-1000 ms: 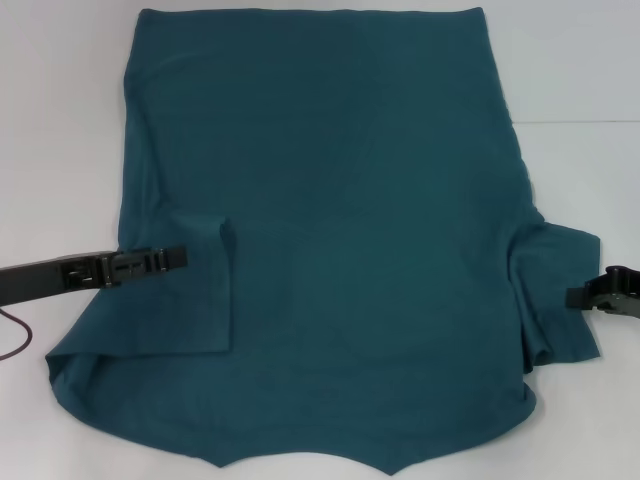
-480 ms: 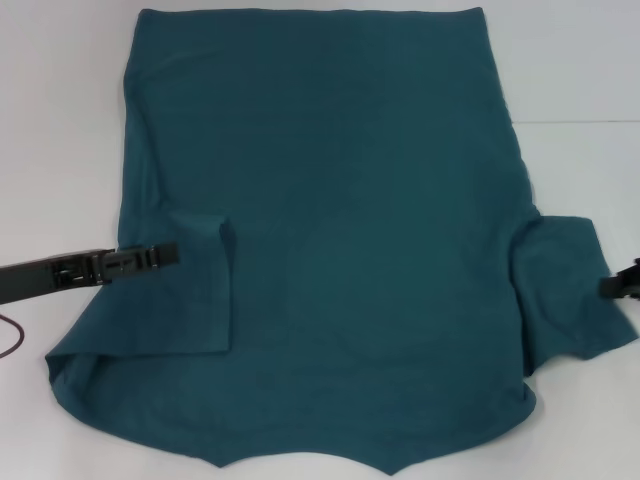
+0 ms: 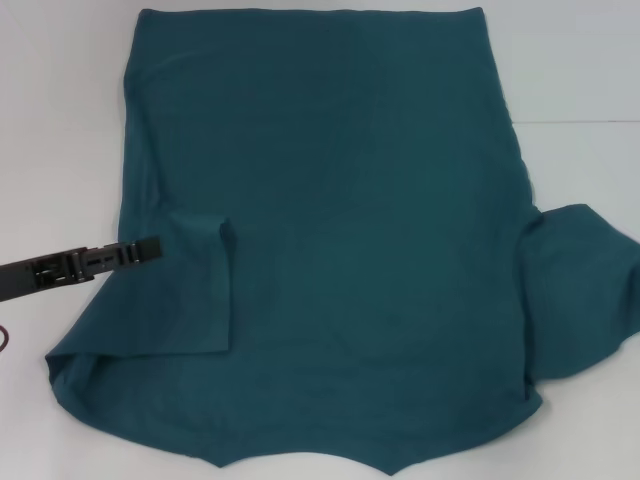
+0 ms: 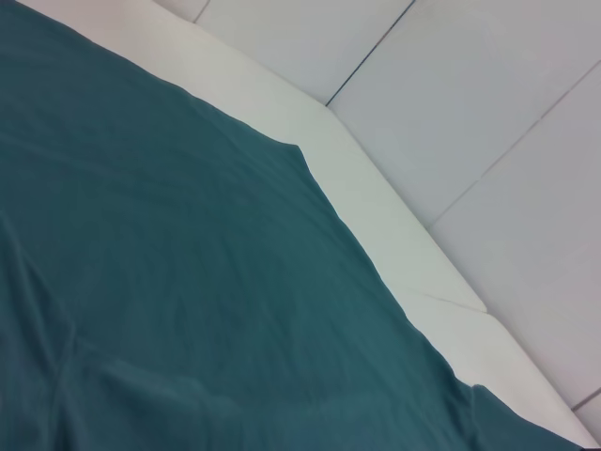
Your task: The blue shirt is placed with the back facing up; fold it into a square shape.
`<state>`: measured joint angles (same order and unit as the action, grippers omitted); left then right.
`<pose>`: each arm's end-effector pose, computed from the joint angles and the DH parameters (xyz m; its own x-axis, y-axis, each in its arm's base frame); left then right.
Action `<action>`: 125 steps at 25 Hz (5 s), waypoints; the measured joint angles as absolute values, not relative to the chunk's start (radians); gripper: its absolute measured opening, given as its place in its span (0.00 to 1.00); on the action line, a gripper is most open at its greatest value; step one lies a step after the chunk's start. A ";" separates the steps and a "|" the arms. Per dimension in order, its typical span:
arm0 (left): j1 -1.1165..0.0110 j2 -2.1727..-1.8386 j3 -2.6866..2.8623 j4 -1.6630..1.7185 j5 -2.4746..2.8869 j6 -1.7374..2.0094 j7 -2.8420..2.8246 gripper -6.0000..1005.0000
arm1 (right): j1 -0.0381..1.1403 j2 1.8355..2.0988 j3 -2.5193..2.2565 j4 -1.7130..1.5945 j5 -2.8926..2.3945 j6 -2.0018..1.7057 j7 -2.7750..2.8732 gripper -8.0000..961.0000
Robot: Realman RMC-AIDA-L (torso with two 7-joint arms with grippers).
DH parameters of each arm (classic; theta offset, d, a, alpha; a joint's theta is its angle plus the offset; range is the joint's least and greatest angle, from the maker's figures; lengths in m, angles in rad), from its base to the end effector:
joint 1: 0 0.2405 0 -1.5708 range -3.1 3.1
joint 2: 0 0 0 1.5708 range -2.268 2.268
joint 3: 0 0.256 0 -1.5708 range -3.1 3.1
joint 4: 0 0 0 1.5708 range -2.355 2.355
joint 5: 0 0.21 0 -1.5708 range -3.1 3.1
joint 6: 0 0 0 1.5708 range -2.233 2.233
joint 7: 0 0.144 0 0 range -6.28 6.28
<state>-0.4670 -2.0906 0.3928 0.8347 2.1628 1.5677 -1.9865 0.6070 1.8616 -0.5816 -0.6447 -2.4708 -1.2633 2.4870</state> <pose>-0.3083 0.3228 0.0557 0.3325 0.7064 0.6248 0.9087 -0.4172 -0.0118 0.3523 0.3759 0.0988 0.0967 -0.8730 -0.4781 -0.9677 0.0299 -0.2503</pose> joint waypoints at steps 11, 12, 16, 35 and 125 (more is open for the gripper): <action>-0.462 -2.088 0.371 0.835 2.150 1.579 -1.987 0.78 | 0.608 1.839 -0.577 -0.674 -2.471 -1.254 2.542 0.01; -0.462 -2.088 0.371 0.835 2.150 1.579 -1.987 0.78 | 0.609 1.838 -0.577 -0.674 -2.471 -1.254 2.543 0.01; -0.462 -2.086 0.371 0.836 2.145 1.582 -1.987 0.78 | 0.613 1.834 -0.567 -0.674 -2.469 -1.251 2.544 0.01; -0.462 -2.086 0.371 0.836 2.096 1.573 -1.987 0.77 | 0.783 1.957 -0.646 -0.658 -2.434 -1.376 2.539 0.01; -0.394 -2.068 0.423 0.855 2.437 1.514 -2.523 0.74 | 0.646 1.884 -0.621 -0.642 -2.261 -1.500 2.462 0.69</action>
